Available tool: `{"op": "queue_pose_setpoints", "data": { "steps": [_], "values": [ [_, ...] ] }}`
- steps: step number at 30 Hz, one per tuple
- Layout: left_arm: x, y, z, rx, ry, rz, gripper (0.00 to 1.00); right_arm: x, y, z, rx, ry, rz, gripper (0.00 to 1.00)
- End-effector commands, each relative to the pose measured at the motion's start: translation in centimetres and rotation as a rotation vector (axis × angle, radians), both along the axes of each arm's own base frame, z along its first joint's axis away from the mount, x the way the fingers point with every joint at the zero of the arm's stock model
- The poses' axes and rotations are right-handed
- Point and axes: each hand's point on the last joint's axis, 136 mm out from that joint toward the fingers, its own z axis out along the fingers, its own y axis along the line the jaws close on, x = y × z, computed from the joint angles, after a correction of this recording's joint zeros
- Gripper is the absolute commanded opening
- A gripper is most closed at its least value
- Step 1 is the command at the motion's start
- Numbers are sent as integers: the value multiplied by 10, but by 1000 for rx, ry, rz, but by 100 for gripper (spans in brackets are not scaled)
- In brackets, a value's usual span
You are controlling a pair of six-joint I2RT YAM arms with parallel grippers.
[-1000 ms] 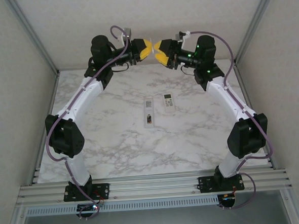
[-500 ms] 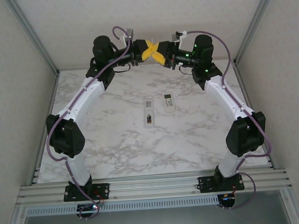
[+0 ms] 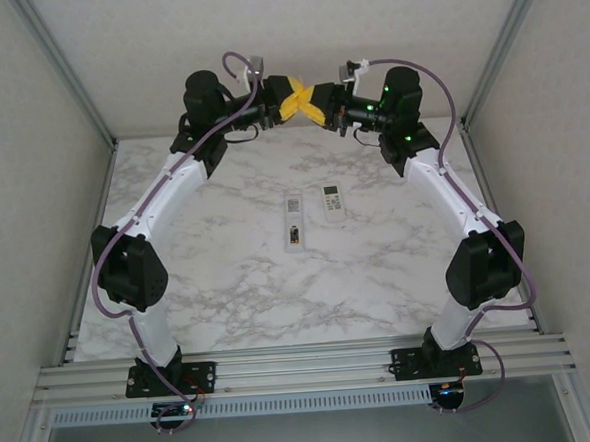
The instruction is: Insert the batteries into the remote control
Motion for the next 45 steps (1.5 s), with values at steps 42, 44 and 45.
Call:
{"op": "queue_pose_setpoints", "data": {
  "steps": [42,44,45],
  "values": [
    [-42,212,-120,950,-8,629,99,-91,28,-351,-1526,200,-122,20],
    [-42,211,-124,946,0,622,100,-88,30,-355,-1535,184,-108,20],
    [-41,211,-126,946,7,620,100,-85,29,-358,-1540,183,-105,20]
  ]
}}
